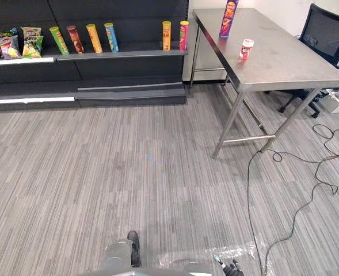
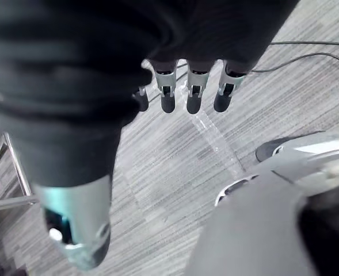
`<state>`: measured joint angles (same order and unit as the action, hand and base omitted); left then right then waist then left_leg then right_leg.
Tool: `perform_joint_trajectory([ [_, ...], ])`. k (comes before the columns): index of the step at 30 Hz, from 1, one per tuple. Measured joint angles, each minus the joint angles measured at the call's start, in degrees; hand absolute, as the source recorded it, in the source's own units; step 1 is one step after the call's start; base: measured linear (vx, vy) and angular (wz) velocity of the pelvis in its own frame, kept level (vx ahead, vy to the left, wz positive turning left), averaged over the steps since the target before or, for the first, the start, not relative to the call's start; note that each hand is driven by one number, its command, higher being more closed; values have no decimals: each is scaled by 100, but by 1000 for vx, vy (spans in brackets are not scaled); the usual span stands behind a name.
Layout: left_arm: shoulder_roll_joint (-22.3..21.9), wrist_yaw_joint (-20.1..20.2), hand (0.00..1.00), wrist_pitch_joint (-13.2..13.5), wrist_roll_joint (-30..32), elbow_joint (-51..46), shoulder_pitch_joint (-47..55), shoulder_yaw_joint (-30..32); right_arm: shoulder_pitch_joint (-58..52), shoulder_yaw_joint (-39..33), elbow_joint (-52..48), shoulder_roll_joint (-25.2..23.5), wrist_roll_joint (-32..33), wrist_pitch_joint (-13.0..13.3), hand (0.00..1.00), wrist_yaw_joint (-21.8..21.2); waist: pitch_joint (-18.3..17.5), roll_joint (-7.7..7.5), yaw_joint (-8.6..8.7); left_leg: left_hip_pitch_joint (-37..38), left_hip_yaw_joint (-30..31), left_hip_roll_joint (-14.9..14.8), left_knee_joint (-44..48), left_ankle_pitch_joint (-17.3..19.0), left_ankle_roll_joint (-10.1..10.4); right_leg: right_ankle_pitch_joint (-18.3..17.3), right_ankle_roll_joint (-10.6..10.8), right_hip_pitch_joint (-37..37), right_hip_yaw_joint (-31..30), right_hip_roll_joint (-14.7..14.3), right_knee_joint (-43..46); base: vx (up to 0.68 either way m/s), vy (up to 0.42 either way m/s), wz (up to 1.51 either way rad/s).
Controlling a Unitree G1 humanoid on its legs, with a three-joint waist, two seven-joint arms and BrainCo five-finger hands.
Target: Put the gum and the chips on the shelf.
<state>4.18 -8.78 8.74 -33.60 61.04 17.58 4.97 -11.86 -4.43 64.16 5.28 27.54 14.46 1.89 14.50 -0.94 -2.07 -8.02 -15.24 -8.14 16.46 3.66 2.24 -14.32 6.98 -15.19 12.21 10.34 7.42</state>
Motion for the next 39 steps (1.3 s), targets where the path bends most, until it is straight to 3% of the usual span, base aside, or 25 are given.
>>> perform_joint_trajectory([
  [3, 93, -84, 0, 108, 7, -2, -85, 36, 123, -81, -26, -128, -2, 9, 0, -107, 86, -202, -40, -101, -157, 50, 575, 473, -59, 97, 73, -33, -2, 193, 75, 260, 230, -20],
  [5, 96, -251, 0, 104, 30, -7, -108, 50, 126, -153, -25, -186, -9, 11, 0, -110, 62, -242, -39, 9, -250, 82, 811, 777, -92, 198, 238, -168, 7, 303, 140, 219, 185, -19],
  [8, 128, -379, 0, 34, 169, 18, -161, 45, 84, -153, -28, -186, -10, 11, 0, -88, -89, -270, -18, 133, -292, 277, 792, 985, -145, 213, 267, -57, 69, 537, 617, 164, 146, 0],
  [11, 161, -365, 0, -26, 348, 57, -140, 42, -29, -180, -39, -205, -5, -1, 0, 36, -323, -327, -22, 243, -328, 651, 472, 1027, -242, 290, 317, 702, 22, 1011, 2031, 196, 133, 19],
  [12, 195, -311, 0, -54, 347, 53, -107, 31, -66, -189, -48, -220, -9, -1, 0, 17, -357, -366, -21, 464, -326, 857, 192, 990, -314, 568, 211, 1010, 2, 1270, 2749, 179, 84, 16],
  [14, 215, -274, 0, -54, 354, 36, -51, -6, -74, -189, -80, -217, -10, 2, 0, 5, -380, -396, -6, 746, -299, 996, -129, 968, -401, 1097, 87, 1271, -16, 1455, 3357, 219, 111, 13],
  [15, 211, -263, 0, -55, 407, -53, -12, -31, -79, -188, -94, -205, -3, 1, 0, -1, -446, -284, 21, 948, -258, 1024, -347, 945, -514, 1297, 81, 1515, -46, 1500, 3854, 320, 113, 3],
  [16, 242, -261, 0, -56, 483, -108, 1, -29, -81, -177, -143, -207, 3, -3, 0, -3, -469, -304, 34, 1118, -221, 966, -455, 949, -639, 694, 6, 1847, 97, 1353, 4404, 238, 64, 0],
  [17, 245, -261, 0, -57, 491, -112, 0, -29, -80, -176, -156, -207, 3, -3, 0, -3, -466, -297, 36, 1144, -215, 944, -471, 950, -639, 571, -4, 1897, 154, 1317, 4466, 233, 21, -2],
  [18, 257, -264, 0, -63, 498, -125, -17, -33, -91, -176, -226, -205, 3, -3, 0, -2, -458, -267, 52, 1279, -178, 848, -574, 957, -630, 151, -74, 2101, 462, 1067, 4524, 225, -18, 2],
  [20, 259, -268, 0, -72, 495, -203, -79, -54, -140, -162, -313, -193, 8, 7, 0, -6, -424, -217, 61, 1518, -138, 712, -834, 1000, -599, -135, -317, 2465, 938, 705, 4184, 280, -39, 5],
  [23, 258, -297, 0, -186, 497, -239, -220, -56, -195, -129, -478, -187, 59, 19, 0, -3, -381, -169, 105, 1839, -87, 551, -1036, 1115, -402, -43, -308, 3063, 1096, 295, 2825, 297, -93, 21],
  [25, 256, -348, 0, -183, 496, -241, -293, -54, -191, -131, -485, -195, 58, 97, 0, 7, -375, -157, 239, 1964, 98, 468, -1049, 1196, -210, 484, -289, 3243, 873, 91, 1539, 385, -156, 50],
  [27, 259, -340, 0, -179, 474, -248, -308, 2, -246, -140, -481, -256, 56, 108, 0, 36, -309, -208, 317, 2346, 279, 440, -1146, 1409, 116, 1777, -172, 2980, 571, -34, -73, 514, -237, 52],
  [28, 268, -339, 0, -178, 473, -241, -314, 7, -231, -169, -485, -265, 52, 106, 0, 60, -287, -197, 316, 2450, 330, 400, -1157, 1458, 191, 2163, -243, 2886, 583, -54, -84, 534, -237, 42],
  [29, 191, -336, 0, -179, 478, -224, -374, 4, -162, -203, -498, -189, 53, 108, 0, 108, -206, -63, 330, 2534, 321, 265, -1131, 1456, 212, 2142, -564, 2893, 662, -140, 212, 518, -232, 27],
  [30, 70, -331, 0, -175, 504, -241, -384, -3, -121, -206, -513, -78, 52, 107, 0, 186, -158, 107, 306, 2563, 282, 109, -1115, 1403, 247, 1876, -693, 2925, 710, -246, 438, 502, -228, 18],
  [32, -12, -345, 0, -179, 512, -236, -398, 0, -44, -215, -526, -17, 54, 95, 0, 284, -135, 274, 306, 2669, 256, -7, -1099, 1276, 330, 1573, -787, 2934, 757, -291, 812, 450, -202, 4],
  [35, -17, -335, 0, -179, 557, -231, -396, 11, -37, -249, -522, -54, 56, 62, 0, 288, -158, 222, 302, 2849, 103, -83, -710, 1040, 434, 931, -743, 2888, 766, -260, 1476, 388, -163, -5],
  [36, -22, -327, 0, -188, 571, -231, -392, 44, -37, -254, -524, -58, 57, 43, 0, 293, -174, 225, 307, 2675, 90, -162, -140, 983, 531, 762, -722, 2776, 753, -277, 1476, 253, -118, -16],
  [38, -24, -302, 0, -186, 562, -231, -384, 111, -54, -247, -547, 5, 58, -14, 0, 293, -216, 251, 335, 2023, 205, -405, 1337, 606, 1040, 747, -719, 2503, 746, -373, 1196, 241, -98, -15],
  [39, -81, -255, 0, -177, 543, -229, -382, 198, -82, -213, -558, 43, 54, -21, 0, 284, -231, 321, 341, 1567, 354, -605, 2304, -10, 1265, 751, -718, 2241, 738, -488, 925, 277, -22, -16],
])
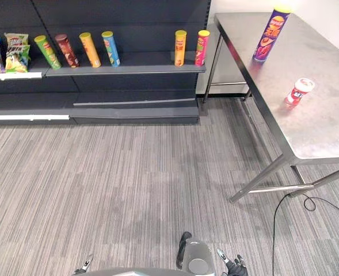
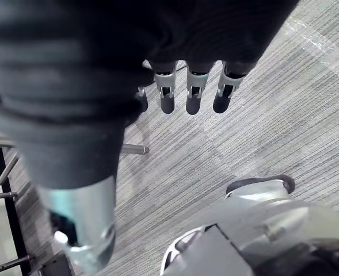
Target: Put the gum and the chips on the shelf.
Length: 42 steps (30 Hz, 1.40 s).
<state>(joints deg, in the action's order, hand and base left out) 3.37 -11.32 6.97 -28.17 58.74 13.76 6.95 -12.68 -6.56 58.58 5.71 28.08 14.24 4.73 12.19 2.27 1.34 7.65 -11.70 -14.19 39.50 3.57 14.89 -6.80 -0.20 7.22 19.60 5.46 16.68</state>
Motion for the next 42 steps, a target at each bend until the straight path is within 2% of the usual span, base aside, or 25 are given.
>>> perform_joint_trajectory([
  [1, -67, 36, 0, 11, -50, 10, 11, 109, -32, 36, 1, 17, -4, -6, 0, -2, 18, 1, -3, -400, 14, -241, 852, -348, 47, 4, -11, -287, -59, -108, -306, 343, 6, -15],
  [4, -117, 52, 0, 14, -92, 13, 6, 247, 14, 12, 64, 46, 3, -82, 0, 1, 43, 47, -37, -1124, -330, -579, 1800, 575, -194, -33, -69, -851, -166, -151, -579, 320, 50, -18],
  [5, -114, 51, 0, 45, -108, 5, 16, 244, 48, -16, 68, 39, 0, -99, 0, -22, 69, 1, -144, -1299, -602, -593, 1429, 893, -490, -76, -11, -1141, -323, -43, -661, 317, 92, -47],
  [6, -112, 51, 0, 72, -163, 2, 30, 238, 62, -52, 76, 30, -3, -94, 0, -32, 68, -22, -184, -1349, -683, -566, 1086, 953, -515, -106, 38, -1204, -389, 34, -650, 340, 196, -67],
  [7, -112, 43, 0, 149, -469, -5, 78, 201, 70, -173, 71, -15, -11, -33, 0, -65, 66, -57, -161, -1360, -664, -417, -193, 935, -557, -206, 201, -1359, -508, 201, -616, 267, 214, -50],
  [8, -118, 39, 0, 165, -552, -11, 101, 192, 67, -207, 72, -26, -12, 7, 0, -78, 64, -59, -142, -1348, -630, -351, -855, 838, -654, -257, 282, -1380, -573, 262, -567, 254, 240, -47],
  [10, -159, 25, 0, 189, -719, -13, 118, 187, -5, -214, 60, 18, -16, 102, 0, -105, 70, 37, -91, -1345, -321, -217, -2541, 145, -946, -442, 541, -1363, -714, 333, -385, 231, 305, -36],
  [11, -220, 22, 0, 213, -730, 2, 132, 184, -97, -240, 73, 83, 3, 119, 0, -92, 82, 149, -95, -1322, -50, -218, -2920, -487, -953, -570, 717, -1377, -836, 308, -234, 292, 367, -28],
  [12, -228, 32, 0, 234, -731, 2, 151, 223, -122, -258, 116, -18, 19, 99, 0, -50, 53, 111, -63, -1293, -57, -80, -2911, -507, -858, -560, 782, -1478, -911, 413, -270, 406, 340, -12],
  [13, -128, 18, 0, 303, -716, -29, 170, 206, -150, -240, 101, -135, 89, 107, 0, -39, 55, -102, -15, -1225, -132, 69, -2951, -418, -858, -578, 793, -1498, -906, 502, -199, 285, 178, -2],
  [15, 28, 21, 0, 334, -706, -50, 152, 192, -126, -271, 107, -240, 123, 112, 0, -16, 86, -356, -44, -1136, -295, 279, -2882, -254, -866, -687, 744, -1551, -1020, 696, -277, 280, 143, -21],
  [21, 90, -14, 0, 138, -630, -52, 103, -40, -27, -428, 140, -247, 103, 143, 0, 19, 1, -312, -41, -1152, -424, 473, -1635, 832, -881, -913, 1118, -1869, -1320, 1061, -348, 188, 112, -22],
  [23, 96, 53, 0, 56, -426, -53, 96, -50, -31, -427, 138, -244, 103, 145, 0, 17, -30, -274, -20, -1130, -412, 611, -1633, 993, -991, -913, 1126, -1772, -1322, 1189, -44, 180, 125, -9],
  [24, 124, 84, 0, 9, -335, -53, 86, -105, -48, -415, 104, -255, 98, 143, 0, 10, -36, -267, -9, -1067, -452, 702, -1684, 1036, -1017, -891, 1090, -1360, -1366, 1324, 766, 167, 137, 1],
  [26, 200, 180, 0, -12, -200, -60, 115, -106, -93, -413, 20, -332, 105, 137, 0, 0, -34, -372, -17, -857, -524, 839, -1799, 1124, -1077, -608, 728, -766, -1360, 1589, 2065, 201, 149, -5],
  [27, 240, 208, 0, -47, -197, -64, 182, -110, -78, -405, -15, -349, 126, 116, 0, -9, -36, -452, -25, -590, -612, 899, -1981, 1177, -1132, -112, 730, -436, -1374, 1757, 2726, 213, 126, -23],
  [29, 254, 197, 0, -129, -189, -95, 254, -175, -84, -354, -139, -312, 131, 129, 0, -42, -44, -441, -30, -117, -777, 850, -2417, 1143, -1190, 491, 673, -35, -1280, 1862, 3358, 220, 104, -48],
  [30, 268, 142, 0, -166, -199, -117, 301, -213, -32, -278, -206, -316, 159, 143, 0, -138, -36, -399, -16, 73, -910, 770, -2567, 1126, -1220, -109, 533, 194, -832, 1869, 3479, 204, 64, -55],
  [32, 329, 89, 0, -211, -203, -119, 316, -211, 13, -146, -244, -314, 185, 146, 0, -275, -21, -472, -16, 297, -1139, 575, -2720, 1088, -1141, -557, 457, 450, -144, 1619, 3138, 242, 1, -47],
  [34, 339, 101, 0, -214, -198, -142, 280, -212, -2, -139, -392, -349, 181, 172, 0, -282, -21, -470, -12, 494, -1276, 434, -2891, 1067, -1102, -519, 464, 587, 226, 1229, 2240, 268, -46, -31],
  [35, 356, 123, 0, -215, -192, -172, 279, -210, -63, -138, -415, -373, 178, 252, 0, -282, -24, -504, -17, 653, -1339, 456, -3011, 1060, -1080, -276, 502, 579, 283, 1063, 1345, 312, -89, -18],
  [36, 390, 166, 0, -215, -196, -185, 300, -199, -107, -137, -415, -397, 178, 264, 0, -278, -44, -581, -30, 766, -1413, 537, -3074, 1064, -1015, 291, 449, 510, 299, 1014, 582, 363, -126, -26],
  [37, 309, 192, 0, -254, -204, -153, 246, -153, -78, -137, -363, -312, 174, 248, 0, -267, -26, -447, -31, 955, -1463, 476, -3202, 1103, -860, 780, 47, 394, 426, 844, 376, 299, -91, -24],
  [39, 121, 313, 0, -253, -246, -183, 244, -156, -46, -159, -376, -195, 156, 270, 0, -250, -64, -197, -34, 997, -1621, 352, -3307, 1066, -793, 724, -92, 417, 552, 670, 335, 223, -41, -28],
  [42, 101, 501, 0, -348, -332, -180, 204, -207, 63, -157, -370, -120, 132, 232, 0, -201, -9, -146, -26, 1075, -1748, 269, -3294, 988, -663, 563, -131, 427, 559, 583, 425, 137, -48, -19],
])
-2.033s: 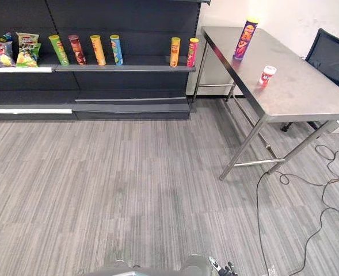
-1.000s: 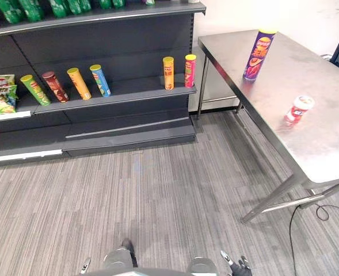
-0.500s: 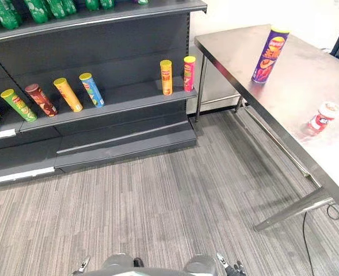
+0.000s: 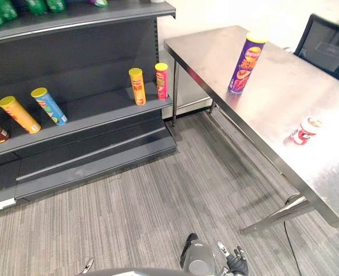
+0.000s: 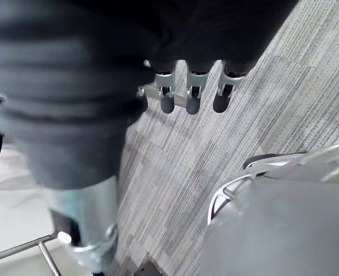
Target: Put the gum and the chips on the shelf.
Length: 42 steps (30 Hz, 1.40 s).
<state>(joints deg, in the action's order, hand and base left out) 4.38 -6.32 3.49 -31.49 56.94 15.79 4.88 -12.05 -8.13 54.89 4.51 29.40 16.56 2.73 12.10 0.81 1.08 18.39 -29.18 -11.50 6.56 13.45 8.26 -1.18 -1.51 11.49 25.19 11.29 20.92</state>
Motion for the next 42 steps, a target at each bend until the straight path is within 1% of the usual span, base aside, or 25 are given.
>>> perform_joint_trajectory([
  [2, 66, 75, 0, -39, -2, -4, -12, -16, 2, 22, 5, -19, -4, -1, 0, 19, -2, -39, -12, 38, -41, -23, 83, 1, 1, -179, 36, -47, 42, 7, 77, 35, -38, -5],
  [4, 150, 115, 0, -118, -3, 3, -38, -33, 2, 22, 5, -81, -4, -7, 0, 19, 32, -168, -7, 93, -177, -60, 168, 53, 77, -439, 122, -58, 97, 67, 248, -19, -13, 3],
  [5, 178, 125, 0, -128, -2, 4, -46, -57, 3, 19, 4, -100, -3, -7, 0, 22, 17, -142, 10, 100, -198, -69, 168, 70, 99, -482, 124, -52, 117, 73, 300, -47, -19, 13],
  [7, 247, 218, 0, -151, 30, 35, -100, -149, -15, -6, 2, -103, 6, -5, 0, -19, 2, -174, 18, 67, -398, -131, 152, 362, 222, -666, 97, 189, 136, 107, 658, -55, -2, 0],
  [8, 285, 243, 0, -150, 31, 49, -107, -152, -17, -2, 5, -125, 6, -10, 0, -29, 6, -233, 6, 62, -454, -114, 175, 376, 230, -716, 82, 258, 103, 158, 784, -54, -13, -16],
  [11, 345, 279, 0, -156, 13, 245, -217, -171, -172, -9, 4, -173, -5, -11, 0, -67, -70, -249, 43, 49, -540, -97, 202, 540, 128, -952, 28, 482, 97, 243, 1168, 20, -42, -22],
  [13, 312, 332, 0, -146, -9, 249, -232, -163, -269, -18, 2, -173, -3, -34, 0, -44, -164, -161, 60, 32, -682, -154, 314, 592, -111, -1164, -58, 616, 102, 176, 1321, 139, -76, -35],
  [14, 331, 397, 0, -126, -150, 273, -231, -158, -270, -22, 14, -178, -2, -61, 0, -20, -201, -227, 44, -149, -655, -239, 815, 510, -306, -1232, -77, 627, 48, 143, 1300, 204, -136, -51],
  [15, 353, 507, 0, -116, -405, 292, -283, -157, -269, -13, 15, -144, -7, -113, 0, -18, -205, -211, 47, -629, -492, -535, 2028, 208, -633, -1231, -84, 557, -74, 30, 1098, 226, -157, -57],
  [16, 319, 548, 0, -114, -566, 290, -283, -158, -273, -1, 0, -101, -7, -112, 0, -16, -218, -189, 50, -875, -280, -724, 2634, -63, -734, -1227, -85, 421, -65, -60, 922, 218, -188, -78],
  [17, 254, 610, 0, -68, -769, 207, -204, -147, -276, 22, 3, -2, -7, -115, 0, 0, -173, -117, 31, -1334, 235, -1029, 3678, -692, -625, -1172, -153, 138, -199, -284, 543, 243, -76, -87],
  [18, 200, 735, 0, -17, -902, 140, -197, -96, -239, 22, 4, 37, -5, -114, 0, 47, -154, 1, 12, -1723, 560, -1090, 4408, -416, -359, -1076, -212, -66, -439, -479, 286, 239, -27, -89],
  [20, 152, 878, 0, -17, -946, 25, -204, -90, -214, 4, 45, 134, -5, -116, 0, 96, -120, 45, 29, -2078, 730, -956, 4716, -25, -338, -1034, -251, -346, -732, -639, 71, 235, 39, -85],
  [22, 85, 1038, 0, 73, -1279, -163, -75, -97, -206, -49, 61, 131, -7, -100, 0, 109, -114, -14, -37, -2442, 784, -643, 4134, 182, -417, -1060, -212, -681, -1345, -828, -159, 264, 48, -135],
  [23, 85, 1062, 0, 101, -1287, -220, -28, -97, -196, -55, 51, 131, -9, -93, 0, 116, -121, -29, -71, -2527, 820, -591, 3823, 185, -421, -1074, -193, -706, -1542, -864, -180, 239, 98, -167],
  [25, 80, 1055, 0, 140, -1292, -281, 0, -101, -169, -141, -2, 125, -26, -86, 0, 176, -114, -50, -134, -2748, 1376, -401, 2200, 42, -361, -1109, -137, -684, -2174, -923, -180, 243, 181, -168],
  [27, 30, 1032, 0, 136, -1345, -270, 6, -68, -237, -257, -3, 127, -22, -87, 0, 203, -113, -51, -125, -2812, 1857, -364, 1319, -237, -343, -1200, 13, -700, -2642, -915, -153, 255, 281, -142],
  [29, -13, 1004, 0, 137, -1352, -249, 8, 6, -331, -275, -4, 150, -13, -78, 0, 206, -109, -43, -117, -2723, 2183, -310, 794, -423, -214, -1392, 234, -687, -3072, -888, 38, 316, 386, -125],
  [30, -77, 992, 0, 136, -1350, -211, 16, 5, -406, -264, 2, 180, -18, -70, 0, 197, -104, 44, -110, -2530, 2385, -265, 504, -402, -48, -1580, 386, -681, -3297, -923, 251, 373, 465, -125],
  [31, -12, 959, 0, 152, -1413, -211, 18, 53, -401, -250, 124, 118, -31, -54, 0, 187, -110, 16, -108, -2379, 2465, -29, 695, -678, 158, -1693, 508, -735, -3536, -796, 382, 377, 477, -121],
  [34, 240, 894, 0, 130, -1361, -192, -57, 3, -396, -225, 223, -179, -37, 45, 0, 177, -129, -328, -52, -2101, 2099, 277, 762, -403, 21, -1563, 681, -890, -3432, -350, 200, 241, 325, -70],
  [35, 303, 895, 0, 103, -1260, -141, -110, -46, -387, -226, 232, -234, -36, 60, 0, 184, -160, -367, -33, -2017, 1961, 350, 758, -319, -27, -1444, 742, -893, -3355, -248, 115, 277, 361, -78],
  [38, 303, 895, 0, 66, -1155, 143, -274, -138, -240, -242, 225, -241, -37, 237, 0, 167, -174, -272, 21, -1662, 1398, 393, 735, -226, -186, -944, 815, -872, -2943, -59, 2, 217, 243, -82],
  [40, 252, 909, 0, 23, -997, 143, -269, -269, -181, -244, 217, -223, -71, 308, 0, 156, -137, -97, 17, -1338, 1005, 337, 640, -244, -213, -528, 815, -877, -2352, 13, -32, 175, 190, -108],
  [42, 166, 932, 0, 21, -988, 153, -189, -279, -139, -231, 213, -149, -187, 352, 0, 103, -162, 72, 3, -983, 473, 292, 608, -287, -282, -170, 669, -900, -1398, 158, -82, 165, 177, -142],
])
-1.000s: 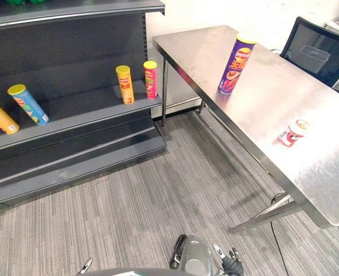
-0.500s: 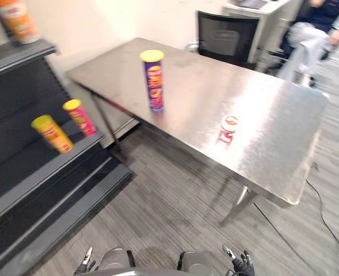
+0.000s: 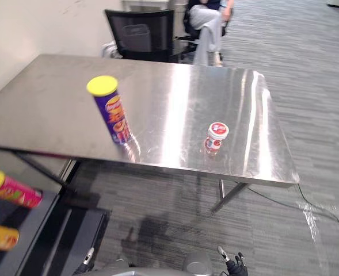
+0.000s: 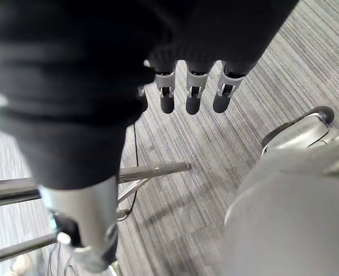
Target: Put the gum and the chips on the shelf.
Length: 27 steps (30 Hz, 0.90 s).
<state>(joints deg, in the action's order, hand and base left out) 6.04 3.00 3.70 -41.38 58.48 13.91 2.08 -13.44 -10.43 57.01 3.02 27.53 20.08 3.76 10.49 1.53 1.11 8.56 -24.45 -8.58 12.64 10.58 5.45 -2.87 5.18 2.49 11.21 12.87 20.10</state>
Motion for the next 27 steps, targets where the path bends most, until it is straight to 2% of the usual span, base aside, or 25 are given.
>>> perform_joint_trajectory([
  [1, -33, 44, 0, 15, 0, 50, 18, 1, 13, 98, -4, 91, -64, 8, 0, -38, -54, 71, -20, 115, -297, -7, 128, -10, -14, 185, -145, -17, 587, 91, -64, 134, 161, -144],
  [2, -31, 86, 0, 48, 0, 70, 15, 6, 30, 182, -12, 118, -65, 10, 0, -48, -53, 73, -22, 77, -379, -14, 428, -12, -16, 285, -224, -74, 828, 143, -168, 92, 120, -122],
  [3, -22, 119, 0, 81, -1, 92, 13, 44, 56, 192, -17, 86, -66, 10, 0, -50, -3, -38, -29, -79, -377, -55, 847, -25, -39, 354, -244, -103, 886, 240, -251, -44, 84, -83],
  [4, 45, 220, 0, 171, 44, 53, -32, 32, 93, 183, 8, 58, -59, 20, 0, -32, -21, -70, -64, -152, -323, 99, 18, 122, -123, 398, -197, -149, 916, 366, -457, -61, 62, -49],
  [5, 25, 228, 0, 177, 73, 41, -43, 16, 94, 183, 3, 83, -59, 23, 0, -34, -29, 11, -54, -143, -322, 85, -304, -259, -265, 435, -142, -173, 958, 310, -504, -99, 77, -54],
  [6, -82, 226, 0, 217, 199, 27, -44, -58, 131, 174, 64, 177, -51, 7, 0, -21, -2, 44, -71, -111, -385, 87, -543, -344, -236, 453, -44, -165, 1029, 332, -623, -45, 58, -35],
  [7, -72, 202, 0, 244, 218, 26, -37, -38, 157, 195, 16, 132, -48, 47, 0, -12, -47, 44, -103, -117, -463, 198, -589, -347, -236, 454, -43, -190, 1115, 414, -782, -48, 78, -42],
  [10, 117, 168, 0, 276, 285, 22, -58, -49, 205, 189, 40, -69, -57, 79, 0, 92, -5, -225, -125, -87, -485, 297, -779, -347, -235, 458, -33, -289, 1300, 381, -1200, -20, 20, -13],
  [14, 160, 19, 0, 269, 508, 31, -46, -42, 199, 182, 222, -84, -58, 109, 0, 318, 2, -311, -150, 111, -472, 329, -1062, -425, -164, 413, 186, -500, 1377, 309, -1405, -68, -56, -3],
  [15, 165, -36, 0, 283, 677, 46, -50, -45, 201, 182, 241, -80, -58, 109, 0, 406, -12, -327, -158, 259, -470, 403, -1352, -579, -149, 317, 293, -507, 1399, 312, -1438, -117, -56, -4],
  [16, 156, -45, 0, 282, 688, 63, -42, -58, 198, 178, 236, -75, -58, 111, 0, 451, -13, -347, -151, 297, -463, 429, -1511, -671, -155, 285, 276, -495, 1421, 304, -1448, -125, -49, 0],
  [17, 142, -78, 0, 268, 800, 94, -48, -59, 186, 141, 244, -73, -58, 111, 0, 515, -46, -306, -134, 400, -449, 489, -1823, -859, -154, 243, 267, -479, 1456, 286, -1489, -65, -12, 9],
  [23, 117, -201, 0, 255, 908, 92, -38, -62, 52, -39, 258, -79, -52, 116, 0, 634, -95, -317, -149, 358, -208, 459, -1856, -887, -124, 273, 312, -675, 1675, 232, -1631, -55, -28, 20],
  [27, 150, -269, 0, 326, 1293, 101, -41, -64, 90, -37, 385, -88, -53, 145, 0, 705, -170, -348, -156, 304, -163, 494, -1857, -874, -127, 357, 352, -711, 1667, 235, -1787, 6, 14, 5],
])
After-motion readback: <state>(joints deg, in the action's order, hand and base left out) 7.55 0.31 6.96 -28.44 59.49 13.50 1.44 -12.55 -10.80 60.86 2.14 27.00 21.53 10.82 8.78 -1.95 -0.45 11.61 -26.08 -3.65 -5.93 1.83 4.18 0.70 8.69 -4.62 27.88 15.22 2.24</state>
